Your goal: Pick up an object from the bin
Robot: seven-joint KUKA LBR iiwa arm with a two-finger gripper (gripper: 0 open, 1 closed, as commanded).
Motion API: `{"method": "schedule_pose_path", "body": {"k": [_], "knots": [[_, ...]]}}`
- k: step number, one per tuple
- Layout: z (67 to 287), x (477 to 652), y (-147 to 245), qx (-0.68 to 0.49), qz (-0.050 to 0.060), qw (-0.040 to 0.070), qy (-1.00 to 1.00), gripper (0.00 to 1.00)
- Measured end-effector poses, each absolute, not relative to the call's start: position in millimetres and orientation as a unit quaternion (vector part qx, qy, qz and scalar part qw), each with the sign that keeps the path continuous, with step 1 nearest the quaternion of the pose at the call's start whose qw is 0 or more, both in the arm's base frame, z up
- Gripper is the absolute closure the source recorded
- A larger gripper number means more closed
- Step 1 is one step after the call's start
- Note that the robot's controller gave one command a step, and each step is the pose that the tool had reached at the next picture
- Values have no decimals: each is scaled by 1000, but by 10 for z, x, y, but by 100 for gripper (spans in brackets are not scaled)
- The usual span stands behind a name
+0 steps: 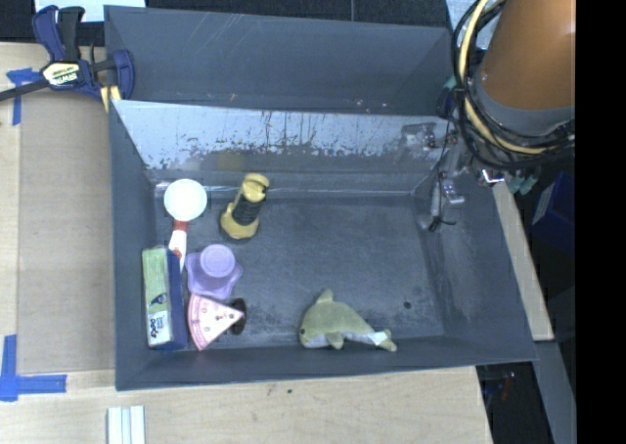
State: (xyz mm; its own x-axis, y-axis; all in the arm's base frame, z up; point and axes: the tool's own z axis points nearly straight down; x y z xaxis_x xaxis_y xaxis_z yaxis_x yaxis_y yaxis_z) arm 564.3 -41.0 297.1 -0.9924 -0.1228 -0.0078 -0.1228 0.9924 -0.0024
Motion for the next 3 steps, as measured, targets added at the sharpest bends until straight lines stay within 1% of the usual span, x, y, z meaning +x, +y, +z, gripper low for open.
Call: {"method": "schedule_pose_path", "body": {"k": [1, 2, 3], "knots": [[3871, 5754, -34, 75, 0, 12, 997, 100], [3856, 5749, -40, 75, 0, 11, 997, 100], [3621, 5805, -3, 41, 0, 13, 999, 100]]}}
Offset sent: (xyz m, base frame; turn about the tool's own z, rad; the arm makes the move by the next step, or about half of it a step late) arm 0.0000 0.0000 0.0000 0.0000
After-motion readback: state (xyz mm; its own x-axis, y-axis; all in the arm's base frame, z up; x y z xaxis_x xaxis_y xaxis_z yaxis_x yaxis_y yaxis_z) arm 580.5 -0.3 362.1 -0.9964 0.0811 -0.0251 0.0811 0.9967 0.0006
